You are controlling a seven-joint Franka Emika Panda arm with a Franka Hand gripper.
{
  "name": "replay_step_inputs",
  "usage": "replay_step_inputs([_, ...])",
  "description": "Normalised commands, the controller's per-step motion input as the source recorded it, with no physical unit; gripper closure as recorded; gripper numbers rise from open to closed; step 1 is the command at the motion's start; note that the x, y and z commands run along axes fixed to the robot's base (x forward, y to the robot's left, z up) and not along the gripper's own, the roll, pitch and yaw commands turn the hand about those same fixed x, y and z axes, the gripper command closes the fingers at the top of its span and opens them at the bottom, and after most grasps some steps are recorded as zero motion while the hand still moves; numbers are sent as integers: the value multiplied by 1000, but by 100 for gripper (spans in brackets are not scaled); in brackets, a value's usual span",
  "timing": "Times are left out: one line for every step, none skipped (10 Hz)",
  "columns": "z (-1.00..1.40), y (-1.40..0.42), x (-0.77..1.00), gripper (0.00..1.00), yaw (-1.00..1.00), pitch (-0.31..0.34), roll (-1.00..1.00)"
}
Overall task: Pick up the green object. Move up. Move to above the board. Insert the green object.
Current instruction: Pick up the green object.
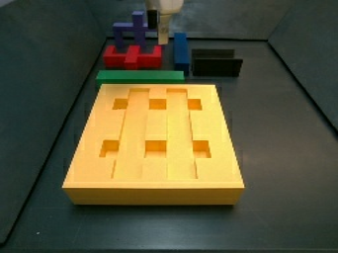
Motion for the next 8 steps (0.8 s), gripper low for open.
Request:
replay_step_inputs([-580, -171, -183, 0, -740, -87, -189])
replay_step_inputs([-546, -203, -157, 0, -743, -67, -166])
replay_step_inputs([-480, -411, -26, 0, -691, 0, -27])
replay_step_inputs([-486, -223, 0, 0, -229, 79, 23])
replay_step_inputs([-240, 0, 0, 0, -197, 104, 24])
replay_step_inputs([-274, 0, 0, 0, -311, 93, -3])
replay_step_inputs([-331, 0, -189, 0, -306, 99, -87])
replay_step_inputs([-383, 0, -263, 0, -491, 154, -83])
